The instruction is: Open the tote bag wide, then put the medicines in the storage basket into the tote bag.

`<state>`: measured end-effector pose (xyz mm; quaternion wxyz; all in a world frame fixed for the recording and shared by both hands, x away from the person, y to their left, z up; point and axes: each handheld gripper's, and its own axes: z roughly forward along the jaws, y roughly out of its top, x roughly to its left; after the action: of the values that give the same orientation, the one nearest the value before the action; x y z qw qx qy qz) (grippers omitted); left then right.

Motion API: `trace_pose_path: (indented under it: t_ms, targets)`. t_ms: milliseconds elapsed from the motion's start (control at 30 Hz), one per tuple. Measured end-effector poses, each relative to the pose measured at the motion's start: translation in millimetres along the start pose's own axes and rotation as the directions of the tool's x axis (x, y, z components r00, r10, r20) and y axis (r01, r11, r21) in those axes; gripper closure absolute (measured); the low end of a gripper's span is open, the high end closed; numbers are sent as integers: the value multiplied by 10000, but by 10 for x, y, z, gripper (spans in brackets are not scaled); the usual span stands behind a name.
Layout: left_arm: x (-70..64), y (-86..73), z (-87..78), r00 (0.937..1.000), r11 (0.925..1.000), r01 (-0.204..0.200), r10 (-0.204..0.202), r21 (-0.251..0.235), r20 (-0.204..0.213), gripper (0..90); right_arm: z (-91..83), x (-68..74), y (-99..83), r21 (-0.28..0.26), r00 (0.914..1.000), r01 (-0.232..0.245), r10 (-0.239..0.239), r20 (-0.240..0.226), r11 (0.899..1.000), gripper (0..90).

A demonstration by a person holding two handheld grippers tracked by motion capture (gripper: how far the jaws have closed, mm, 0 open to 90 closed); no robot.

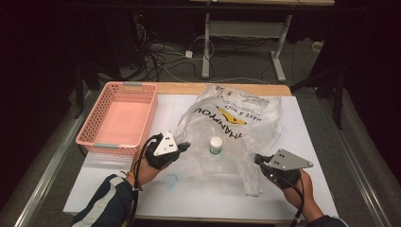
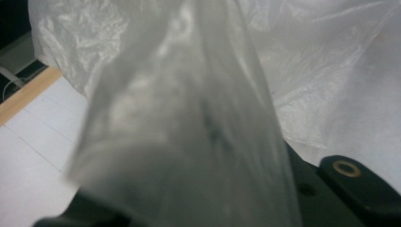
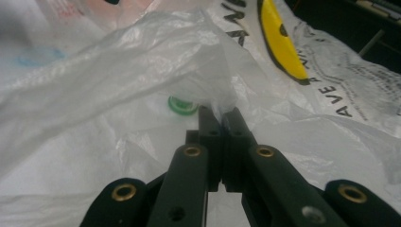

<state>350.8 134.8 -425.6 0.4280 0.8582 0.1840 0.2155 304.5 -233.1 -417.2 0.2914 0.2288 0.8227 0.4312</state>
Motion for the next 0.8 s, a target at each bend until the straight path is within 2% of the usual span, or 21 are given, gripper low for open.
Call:
trace_pose_path:
  t_ms: [133,200,367,500,567,633,800]
  targets:
    - [-15,42,-145,9999,9992,32,-36,-392,-97,877,-23,-29,83,-418,9999,-140,140,-1,9990,900]
    - [-31,54,-220,10000,9981,70,-73,-615,-50,877,-22,-18,123,-531,10000,-34,31,-56,9986,900]
    - [-117,64,-376,10000,9966,-42,48,-825,63,877,-21,41,224,-781,9997,101,-117,-200,9969,900]
    - [-114,114,-563,10000,9900,68,-71,-1407,-22,877,-70,56,308,-1133,9998,175,-186,-89,9934,900]
    - [-86,142,-633,9997,9857,136,-167,-1682,-171,877,-108,24,358,-1295,9999,142,-140,27,9915,900]
    - [-51,165,-691,9992,9802,264,-315,-1962,-232,877,-161,-46,434,-1590,9994,134,-82,332,9872,900]
    - [-31,212,-821,9982,9718,280,-395,-2339,-449,877,-241,-107,535,-1972,9985,56,53,548,9804,900]
